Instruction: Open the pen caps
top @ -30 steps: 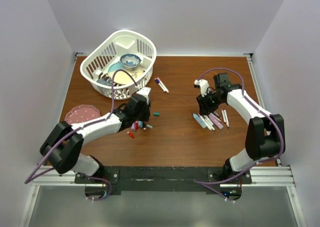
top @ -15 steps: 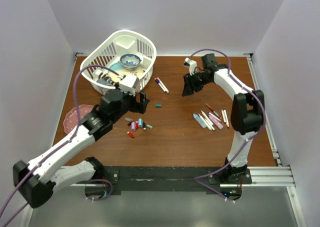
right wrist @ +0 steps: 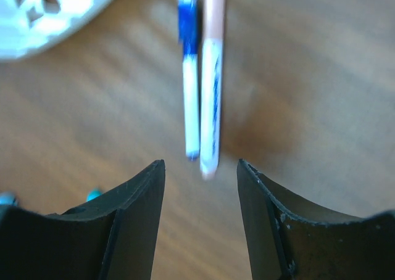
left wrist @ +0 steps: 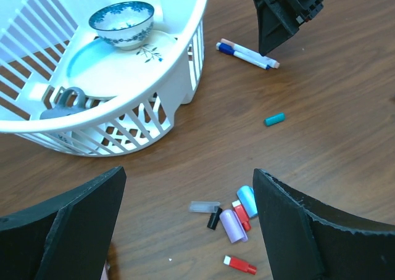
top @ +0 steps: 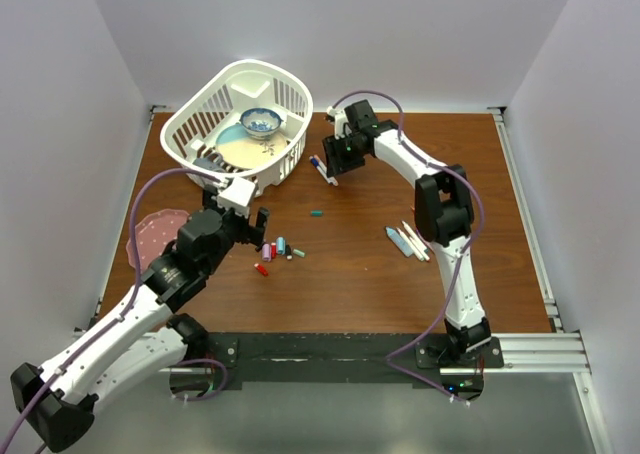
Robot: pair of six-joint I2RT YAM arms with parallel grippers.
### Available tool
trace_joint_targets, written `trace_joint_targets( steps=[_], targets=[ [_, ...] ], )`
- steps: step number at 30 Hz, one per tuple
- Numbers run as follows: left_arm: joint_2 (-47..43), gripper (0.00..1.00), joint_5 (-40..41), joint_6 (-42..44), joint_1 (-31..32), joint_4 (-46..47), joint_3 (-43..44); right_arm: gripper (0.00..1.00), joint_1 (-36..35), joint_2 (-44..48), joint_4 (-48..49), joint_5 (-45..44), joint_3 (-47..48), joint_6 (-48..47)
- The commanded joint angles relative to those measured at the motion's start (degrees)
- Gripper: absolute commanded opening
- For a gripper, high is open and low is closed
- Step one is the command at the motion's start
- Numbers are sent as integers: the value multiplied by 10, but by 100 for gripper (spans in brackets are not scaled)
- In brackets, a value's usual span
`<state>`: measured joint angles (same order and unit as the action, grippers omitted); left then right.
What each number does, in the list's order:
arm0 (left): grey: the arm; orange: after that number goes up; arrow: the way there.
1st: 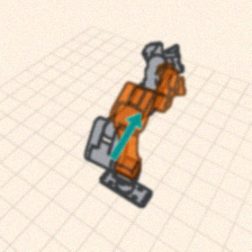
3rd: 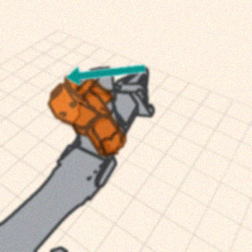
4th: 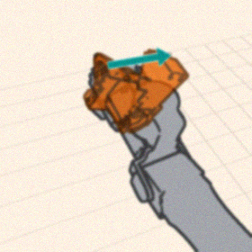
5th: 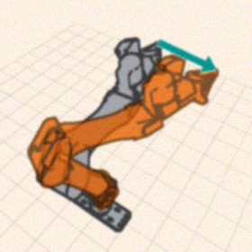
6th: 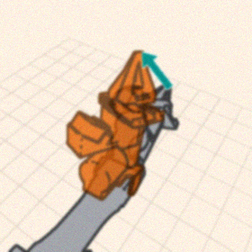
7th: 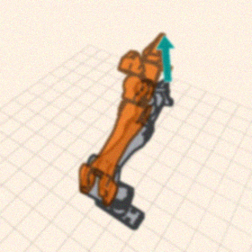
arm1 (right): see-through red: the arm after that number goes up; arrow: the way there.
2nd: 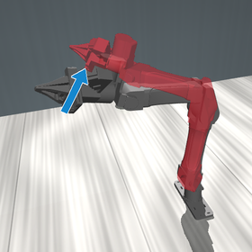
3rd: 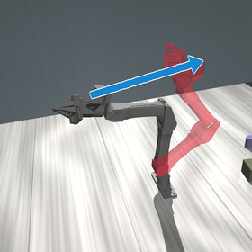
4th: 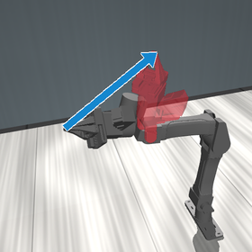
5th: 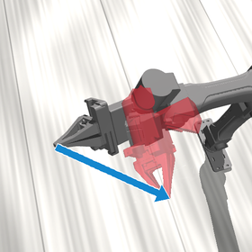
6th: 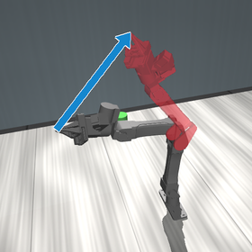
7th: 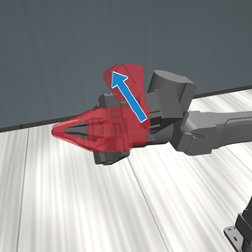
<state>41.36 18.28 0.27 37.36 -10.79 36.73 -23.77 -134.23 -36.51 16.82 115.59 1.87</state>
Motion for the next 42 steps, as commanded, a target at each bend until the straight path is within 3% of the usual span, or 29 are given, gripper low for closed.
trace_joint_targets(
  steps=[1, 18, 28, 30, 36, 42],
  targets=[
    [0, 89, -4, 16, -17, 37, 4, 54, -9, -36, -7, -71, 85, 18],
    [2, 89, -22, 11, -35, 39, 4, 38, -22, -76, -22, -152, 97, 4],
    [-4, 89, -27, 7, -36, 38, 2, 31, -17, -32, -18, -263, 1, -57],
    [-5, 89, -32, 7, -36, 38, 2, 22, -11, -21, -18, -267, -18, -62],
    [-5, 90, -40, 3, -36, 38, 0, 0, 19, 77, 14, -220, -143, -64],
    [13, 93, -75, -27, -44, 34, 7, 0, 59, 231, 67, -71, -295, -58]
  ],
)
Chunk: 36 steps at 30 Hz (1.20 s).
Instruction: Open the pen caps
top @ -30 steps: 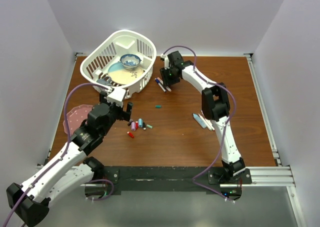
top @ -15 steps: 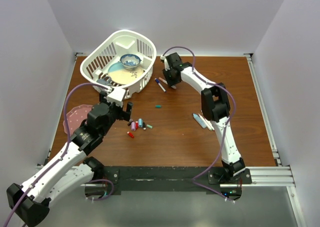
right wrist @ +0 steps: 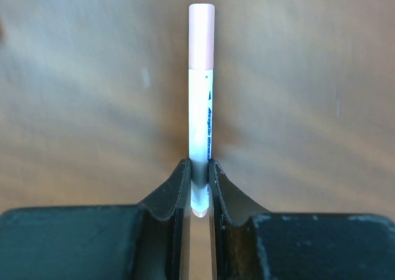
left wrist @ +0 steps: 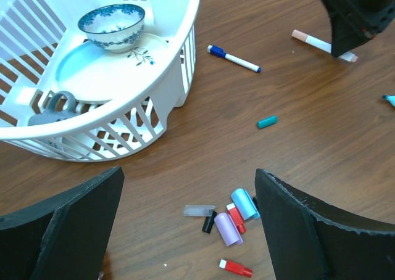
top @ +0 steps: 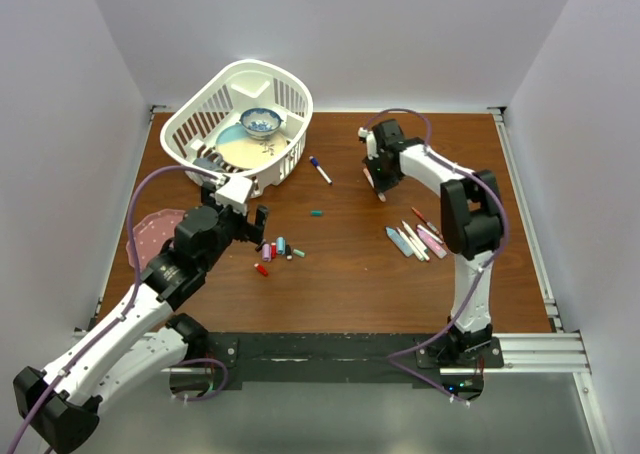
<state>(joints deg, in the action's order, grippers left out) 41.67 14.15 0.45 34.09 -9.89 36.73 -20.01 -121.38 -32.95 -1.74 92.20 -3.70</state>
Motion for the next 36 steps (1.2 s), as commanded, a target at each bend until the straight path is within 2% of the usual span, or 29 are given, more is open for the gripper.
trace_joint_targets(
  steps=[1, 2, 3, 5, 8, 9, 10, 13, 14, 18, 26, 31, 36],
  targets=[
    [17, 94, -45, -56, -19, 25, 15, 0, 29, 120, 37, 141, -78, -3],
    [21, 94, -75, -74, -24, 26, 18, 0, 42, 160, 46, 164, -97, -3],
    [25, 94, -94, -94, -27, 37, 21, 0, 48, 178, 54, 230, -132, -15],
    [33, 95, -139, -175, -28, 64, 12, 0, 71, 220, 75, 294, -176, -20],
    [44, 95, -216, -308, -28, 187, -42, 0, 89, 284, 92, 406, -238, -27],
    [49, 95, -230, -341, -28, 269, -58, 0, 89, 305, 92, 428, -258, -31],
    [68, 95, -241, -403, -27, 311, -86, 0, 90, 314, 92, 478, -267, -32],
    [131, 95, -264, -497, -24, 431, -98, 0, 89, 346, 102, 550, -300, -37],
    [147, 95, -263, -509, -20, 449, -94, 0, 89, 352, 104, 593, -304, -36],
    [218, 96, -210, -520, 14, 496, -56, 0, 89, 368, 116, 654, -309, -25],
    [343, 97, -114, -563, 58, 535, 12, 0, 90, 387, 147, 701, -321, 5],
    [398, 91, -90, -580, 80, 553, 50, 0, 89, 389, 153, 712, -323, 12],
    [430, 76, -96, -584, 89, 561, 77, 0, 90, 390, 156, 713, -324, 15]
  ],
)
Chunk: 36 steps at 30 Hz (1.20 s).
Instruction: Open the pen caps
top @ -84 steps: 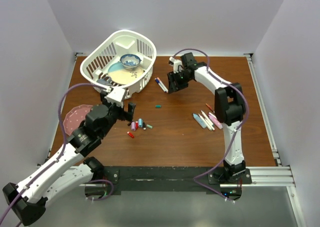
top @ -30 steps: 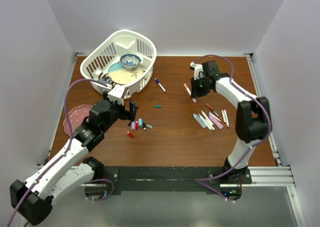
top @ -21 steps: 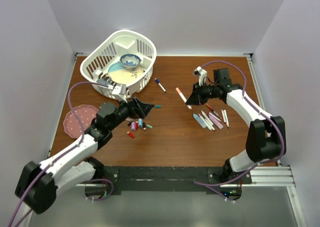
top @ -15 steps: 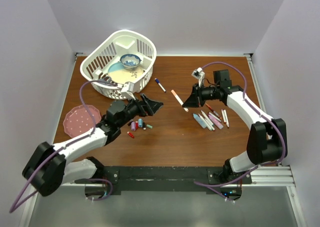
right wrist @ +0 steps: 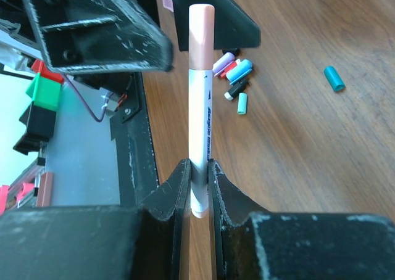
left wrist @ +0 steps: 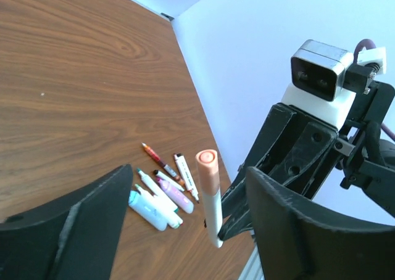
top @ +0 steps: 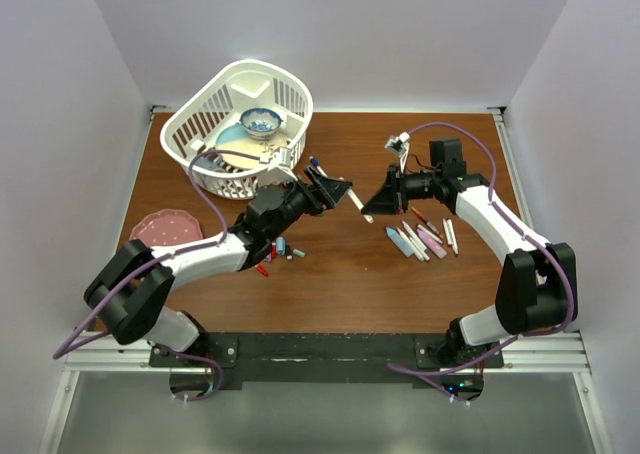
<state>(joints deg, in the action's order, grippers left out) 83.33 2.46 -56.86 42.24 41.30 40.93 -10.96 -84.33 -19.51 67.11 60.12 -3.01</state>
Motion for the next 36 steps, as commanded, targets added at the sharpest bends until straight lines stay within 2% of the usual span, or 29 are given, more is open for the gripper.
trace_joint_targets(
  steps=[1, 3, 5, 7, 13, 20, 23, 25, 26, 27, 28, 29, 30, 33, 36],
  targets=[
    [18, 73, 20, -10, 7, 51, 37, 0, -1, 19, 21, 25, -3, 8],
    [20, 68, 25, -8, 7, 53, 39, 0, 0, 18, 21, 25, -4, 8],
    [20, 68, 34, -5, 7, 53, 40, 0, 0, 16, 22, 25, -4, 8],
    [20, 62, 38, 0, 7, 55, 42, 0, -1, 15, 22, 26, -4, 8],
    [33, 52, 24, 4, 8, 56, 57, 0, -1, 13, 23, 27, -4, 8],
    [49, 48, -16, 3, 8, 65, 70, 0, 0, 8, 23, 24, -5, 6],
    [54, 38, -22, 4, 8, 69, 72, 0, 0, 7, 23, 22, -5, 5],
    [55, 21, -35, 3, 7, 70, 74, 0, 0, 5, 24, 21, -6, 5],
    [54, 7, -37, 3, 8, 74, 73, 0, 0, 5, 24, 21, -7, 5],
    [53, 0, -38, 8, 7, 75, 72, 0, 0, 3, 24, 21, -8, 5],
    [52, 0, -40, 11, 7, 76, 73, 0, -1, 1, 24, 22, -8, 4],
    [51, 0, -43, 13, 7, 77, 72, 5, 0, 0, 25, 25, -9, 4],
    [49, 0, -50, 20, 8, 78, 71, 32, -1, -3, 27, 34, -10, 5],
    [56, 0, -92, 18, 9, 102, 65, 56, 0, -3, 65, 48, -21, 45],
    [71, 0, -127, 13, 11, 139, 55, 57, -2, -5, 111, 63, -34, 89]
  ],
)
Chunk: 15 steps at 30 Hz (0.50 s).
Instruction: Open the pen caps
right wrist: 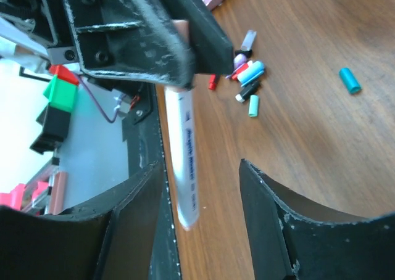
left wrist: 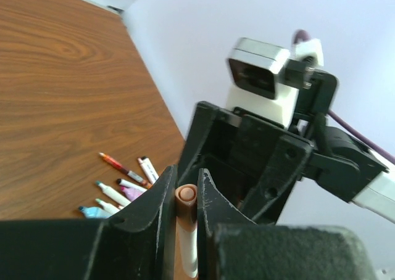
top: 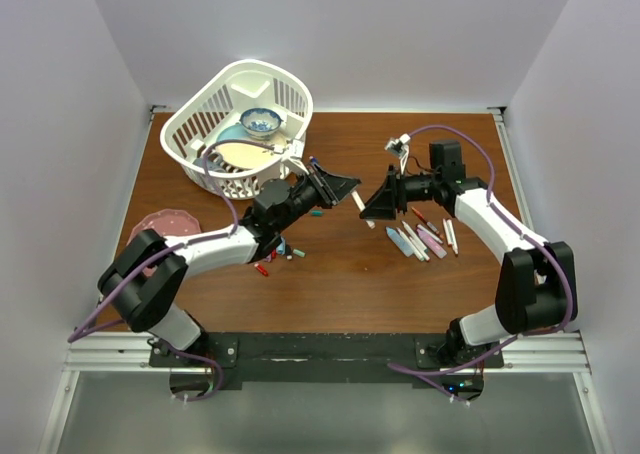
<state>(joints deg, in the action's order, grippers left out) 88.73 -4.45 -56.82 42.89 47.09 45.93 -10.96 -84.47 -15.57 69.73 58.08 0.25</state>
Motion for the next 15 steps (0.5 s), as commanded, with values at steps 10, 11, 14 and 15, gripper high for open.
trace_joint_targets(
  steps=[10, 11, 14, 15],
  targets=[
    [36, 0, -48, 40, 9, 86, 23, 0, -27, -19, 89, 49, -13, 89],
    [23, 0, -32, 66, 1, 81, 25, 0, -32, -21, 66, 50, -10, 78],
    [-7, 0, 24, 111, -50, 61, 61, 0, -47, -26, 51, 55, -5, 53],
    [-13, 0, 24, 110, -70, 52, 74, 0, -47, -27, 47, 55, -4, 50]
  ],
)
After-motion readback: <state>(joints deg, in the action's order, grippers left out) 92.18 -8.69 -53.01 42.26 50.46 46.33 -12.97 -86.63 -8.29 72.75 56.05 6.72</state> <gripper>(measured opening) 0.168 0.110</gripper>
